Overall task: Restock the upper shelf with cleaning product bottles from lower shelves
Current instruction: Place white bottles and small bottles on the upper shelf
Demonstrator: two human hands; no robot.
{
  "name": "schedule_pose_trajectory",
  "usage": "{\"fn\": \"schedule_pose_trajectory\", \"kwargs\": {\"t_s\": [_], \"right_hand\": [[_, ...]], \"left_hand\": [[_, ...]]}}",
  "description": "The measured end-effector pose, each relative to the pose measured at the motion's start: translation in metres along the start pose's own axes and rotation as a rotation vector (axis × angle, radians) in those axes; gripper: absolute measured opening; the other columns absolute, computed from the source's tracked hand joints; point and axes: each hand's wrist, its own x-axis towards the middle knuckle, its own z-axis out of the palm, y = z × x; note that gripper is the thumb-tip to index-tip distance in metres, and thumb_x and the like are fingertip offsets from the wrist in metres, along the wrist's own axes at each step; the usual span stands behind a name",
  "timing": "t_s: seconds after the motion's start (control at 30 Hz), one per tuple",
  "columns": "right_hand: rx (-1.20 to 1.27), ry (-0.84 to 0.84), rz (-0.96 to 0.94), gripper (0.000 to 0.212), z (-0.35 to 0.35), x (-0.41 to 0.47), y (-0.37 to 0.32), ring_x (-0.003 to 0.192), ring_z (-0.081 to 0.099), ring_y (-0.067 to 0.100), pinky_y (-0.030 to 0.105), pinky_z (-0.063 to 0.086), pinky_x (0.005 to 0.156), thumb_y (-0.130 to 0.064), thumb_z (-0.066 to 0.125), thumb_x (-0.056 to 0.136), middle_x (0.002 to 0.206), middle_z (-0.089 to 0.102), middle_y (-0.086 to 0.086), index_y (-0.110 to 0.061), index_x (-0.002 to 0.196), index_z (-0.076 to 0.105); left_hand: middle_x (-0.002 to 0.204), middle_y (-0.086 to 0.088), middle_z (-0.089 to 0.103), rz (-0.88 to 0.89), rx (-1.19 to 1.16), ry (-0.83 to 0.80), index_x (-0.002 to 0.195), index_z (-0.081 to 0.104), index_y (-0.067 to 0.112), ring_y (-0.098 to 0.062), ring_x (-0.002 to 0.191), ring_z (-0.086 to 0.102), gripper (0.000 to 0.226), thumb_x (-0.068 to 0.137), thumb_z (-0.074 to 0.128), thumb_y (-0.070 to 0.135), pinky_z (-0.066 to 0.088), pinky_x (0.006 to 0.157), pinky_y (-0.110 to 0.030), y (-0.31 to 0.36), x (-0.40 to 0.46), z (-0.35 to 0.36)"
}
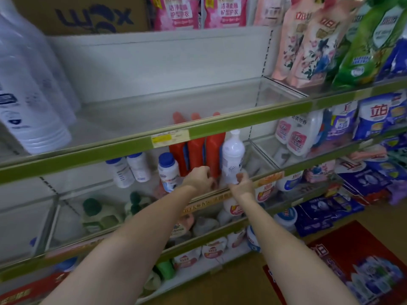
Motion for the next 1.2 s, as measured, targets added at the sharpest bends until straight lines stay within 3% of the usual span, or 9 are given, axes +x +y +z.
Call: {"fn": "schedule_pose_trajectory", "kwargs": {"t_s": [0.17,0.43,0.53,0.67,0.8,0.93,1.07,1.13,1.2], "right_hand": [[0.001,0.01,0.027,0.072,-0.004,0.034,-0.008,0.122,0.056,0.033,0.036,0.048,0.092,-0.022,0.083,0.08,0.136,0.053,0.014,-0.01,0.14,0.045],[-0.01,-0.078,-0.029,0.082,-0.002,0.074,-0.021,0.123,0.055,0.035,0.043,0.048,0.099,-0.013,0.089,0.07,0.134,0.057,0.013,-0.01,0.137,0.042],[-0.02,-0.105,-0.02,0.086,0.001,0.079,-0.023,0.123,0.055,0.037,0.046,0.047,0.101,-0.013,0.09,0.069,0.135,0.056,0.014,-0.01,0.136,0.035],[-0.077,-0.098,-0.025,0.086,0.004,0.079,-0.025,0.121,0.056,0.038,0.045,0.049,0.098,-0.019,0.091,0.066,0.134,0.058,0.013,-0.011,0.133,0.04],[-0.052,-0.04,-0.041,0.08,0.009,0.066,-0.023,0.123,0.056,0.035,0.037,0.046,0.095,-0.016,0.091,0.067,0.134,0.06,0.011,-0.013,0.135,0.049],[-0.093,0.054,-0.133,0.067,0.022,0.034,-0.028,0.116,0.059,0.038,0.044,0.052,0.091,-0.017,0.089,0.069,0.124,0.064,0.014,-0.013,0.127,0.055],[-0.152,0.063,-0.193,0.065,0.043,-0.008,-0.031,0.113,0.061,0.033,0.048,0.055,0.089,-0.026,0.088,0.071,0.122,0.064,0.007,-0.024,0.125,0.053],[-0.135,0.1,-0.18,0.071,0.056,-0.034,-0.035,0.115,0.06,0.034,0.046,0.054,0.09,-0.031,0.088,0.071,0.125,0.064,0.009,-0.022,0.132,0.052],[-0.096,0.079,-0.125,0.072,0.07,-0.058,-0.035,0.116,0.059,0.037,0.045,0.052,0.09,-0.03,0.086,0.075,0.128,0.062,0.014,-0.017,0.136,0.05]], "left_hand": [[0.092,-0.002,0.069,-0.028,-0.021,-0.027,0.09,0.063,0.019,-0.021,0.083,0.067,0.009,0.089,0.054,0.019,0.059,0.079,-0.041,0.006,0.029,0.012],[0.09,-0.006,0.069,-0.058,-0.057,-0.052,0.075,0.054,0.022,-0.022,0.08,0.065,0.015,0.089,0.053,0.019,0.054,0.073,-0.037,0.001,0.051,0.014],[0.093,-0.004,0.07,-0.071,-0.103,-0.043,0.081,0.06,0.02,-0.022,0.085,0.065,0.012,0.092,0.054,0.019,0.054,0.077,-0.037,-0.004,0.052,0.009],[0.096,-0.007,0.069,-0.103,-0.114,-0.024,0.096,0.065,0.009,-0.024,0.088,0.065,0.014,0.093,0.054,0.016,0.055,0.081,-0.038,-0.014,0.045,0.001],[0.095,-0.006,0.07,-0.137,-0.142,-0.023,0.098,0.065,0.013,-0.026,0.085,0.068,0.015,0.092,0.053,0.02,0.059,0.08,-0.045,-0.027,0.03,-0.002],[0.096,-0.007,0.07,-0.114,-0.199,-0.058,0.102,0.064,0.015,-0.026,0.083,0.07,0.014,0.091,0.058,0.022,0.06,0.078,-0.047,-0.038,0.01,-0.007],[0.106,-0.003,0.067,-0.058,-0.286,-0.141,0.116,0.056,0.017,-0.023,0.092,0.069,0.04,0.084,0.075,0.033,0.06,0.081,-0.046,-0.043,-0.024,-0.025],[0.107,0.001,0.063,-0.054,-0.325,-0.181,0.126,0.049,0.019,-0.019,0.091,0.068,0.054,0.082,0.078,0.033,0.061,0.075,-0.038,-0.05,-0.044,-0.039],[0.105,0.009,0.058,-0.044,-0.308,-0.188,0.132,0.044,0.022,-0.008,0.086,0.062,0.06,0.083,0.078,0.034,0.055,0.062,-0.019,-0.06,-0.066,-0.055]]}}
